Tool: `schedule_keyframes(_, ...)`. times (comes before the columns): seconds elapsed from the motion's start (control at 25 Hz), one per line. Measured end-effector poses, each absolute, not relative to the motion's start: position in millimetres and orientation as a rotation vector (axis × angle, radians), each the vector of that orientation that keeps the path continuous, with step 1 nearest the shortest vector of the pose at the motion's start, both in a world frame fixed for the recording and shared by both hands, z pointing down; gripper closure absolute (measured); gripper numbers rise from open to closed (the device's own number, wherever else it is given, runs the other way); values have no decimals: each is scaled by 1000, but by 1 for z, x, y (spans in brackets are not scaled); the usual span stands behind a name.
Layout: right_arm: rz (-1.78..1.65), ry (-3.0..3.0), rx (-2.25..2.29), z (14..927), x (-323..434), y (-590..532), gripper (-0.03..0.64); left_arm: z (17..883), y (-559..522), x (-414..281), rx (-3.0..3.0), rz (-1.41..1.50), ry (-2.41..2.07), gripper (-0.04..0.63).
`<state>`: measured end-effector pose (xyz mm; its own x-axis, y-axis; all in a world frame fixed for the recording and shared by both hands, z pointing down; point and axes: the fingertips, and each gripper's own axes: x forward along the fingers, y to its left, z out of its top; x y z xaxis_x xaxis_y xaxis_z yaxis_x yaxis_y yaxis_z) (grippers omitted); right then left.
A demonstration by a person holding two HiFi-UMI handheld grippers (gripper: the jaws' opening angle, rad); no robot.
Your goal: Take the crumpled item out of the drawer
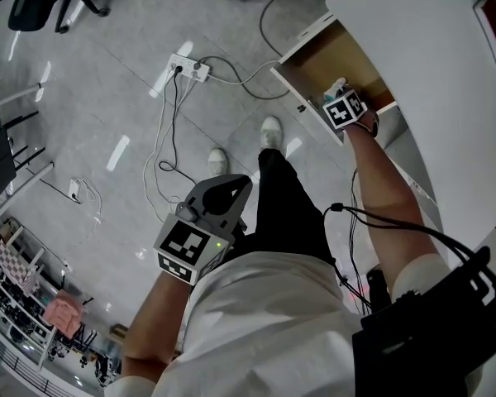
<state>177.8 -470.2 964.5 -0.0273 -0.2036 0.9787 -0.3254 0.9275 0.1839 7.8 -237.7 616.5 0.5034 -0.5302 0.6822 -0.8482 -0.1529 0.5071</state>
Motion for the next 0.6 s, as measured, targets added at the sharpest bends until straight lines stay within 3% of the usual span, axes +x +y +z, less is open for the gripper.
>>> schedule_keyframes(0.6,112,-1720,516,889,166,-458,577,575,-220,18,1923,429,-1109,571)
